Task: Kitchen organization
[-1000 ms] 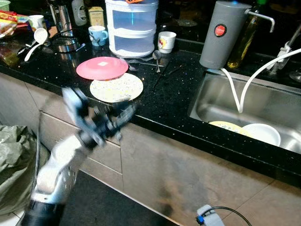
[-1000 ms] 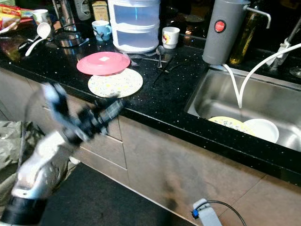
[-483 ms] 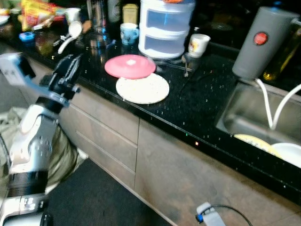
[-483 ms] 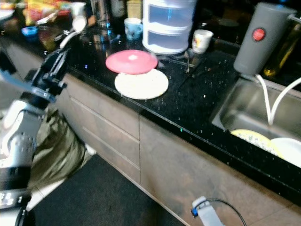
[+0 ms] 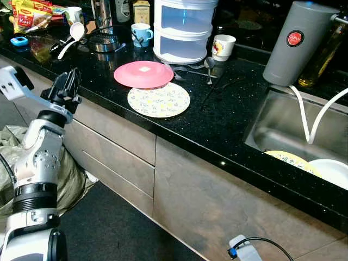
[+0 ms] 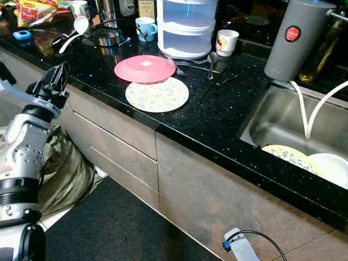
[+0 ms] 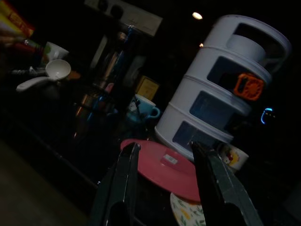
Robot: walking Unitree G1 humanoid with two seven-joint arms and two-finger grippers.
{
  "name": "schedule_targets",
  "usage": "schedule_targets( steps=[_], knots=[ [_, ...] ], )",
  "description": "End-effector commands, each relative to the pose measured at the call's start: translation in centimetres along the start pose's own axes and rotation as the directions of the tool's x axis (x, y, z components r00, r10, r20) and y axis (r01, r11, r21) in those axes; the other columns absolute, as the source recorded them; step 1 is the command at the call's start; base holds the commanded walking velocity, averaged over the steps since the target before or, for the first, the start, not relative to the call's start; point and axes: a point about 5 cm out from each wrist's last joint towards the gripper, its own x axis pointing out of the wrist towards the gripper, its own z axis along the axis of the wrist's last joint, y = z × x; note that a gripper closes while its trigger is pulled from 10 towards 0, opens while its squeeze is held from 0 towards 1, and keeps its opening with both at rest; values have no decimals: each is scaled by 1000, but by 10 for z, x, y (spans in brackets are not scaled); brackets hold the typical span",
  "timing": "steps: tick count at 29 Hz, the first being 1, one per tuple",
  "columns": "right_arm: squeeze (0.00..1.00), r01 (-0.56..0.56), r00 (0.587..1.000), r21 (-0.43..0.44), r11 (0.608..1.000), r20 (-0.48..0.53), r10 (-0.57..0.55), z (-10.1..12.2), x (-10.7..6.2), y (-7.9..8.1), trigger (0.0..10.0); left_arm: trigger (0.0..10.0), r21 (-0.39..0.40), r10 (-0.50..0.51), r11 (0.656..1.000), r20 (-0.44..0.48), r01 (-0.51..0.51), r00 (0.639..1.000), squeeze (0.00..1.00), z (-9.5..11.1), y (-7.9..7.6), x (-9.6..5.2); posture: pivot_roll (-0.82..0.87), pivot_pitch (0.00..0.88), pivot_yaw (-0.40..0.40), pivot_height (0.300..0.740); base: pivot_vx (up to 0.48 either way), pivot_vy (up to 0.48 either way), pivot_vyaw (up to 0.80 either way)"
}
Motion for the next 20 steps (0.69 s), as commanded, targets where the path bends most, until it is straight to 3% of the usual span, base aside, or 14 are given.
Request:
schedule_targets(
  steps=[1,6,10,11,12,16,20],
  knots=[
    [0,9,1000,-6,1000,-10,-9,-4,-1,-1,10000,10000,-18,10,1000,-30,-11,999,0,-1,7,2,-27,31,-43,740,0,0,0],
    [0,16,1000,-1,1000,-8,-16,-7,-1,-2,10000,10000,-62,52,997,-68,-56,996,0,-4,20,6,-42,44,-38,740,0,0,0],
    [0,22,1000,6,1000,-8,-22,-9,-2,-2,10000,10000,-81,24,996,-89,-31,996,0,-4,19,16,-52,54,-35,740,0,0,0],
    [0,22,1000,6,1000,-8,-22,-9,-2,-2,10000,10000,-95,8,995,-94,-17,996,39,-4,17,19,-54,57,-34,740,0,0,0],
    [0,25,1000,12,1000,-7,-25,-10,-2,-2,10000,10000,-111,-29,994,-107,17,994,1000,-6,12,24,-58,60,-32,740,0,0,0],
    [0,27,1000,18,999,-4,-27,-10,-2,-2,10000,10000,-145,-110,985,-131,91,985,1000,-11,0,33,-64,62,-28,740,0,0,0],
    [0,29,1000,24,999,-2,-29,-10,-2,-1,10000,10000,-154,-107,985,-159,82,981,1000,-19,-5,38,-69,64,-27,740,0,0,0]
  ],
)
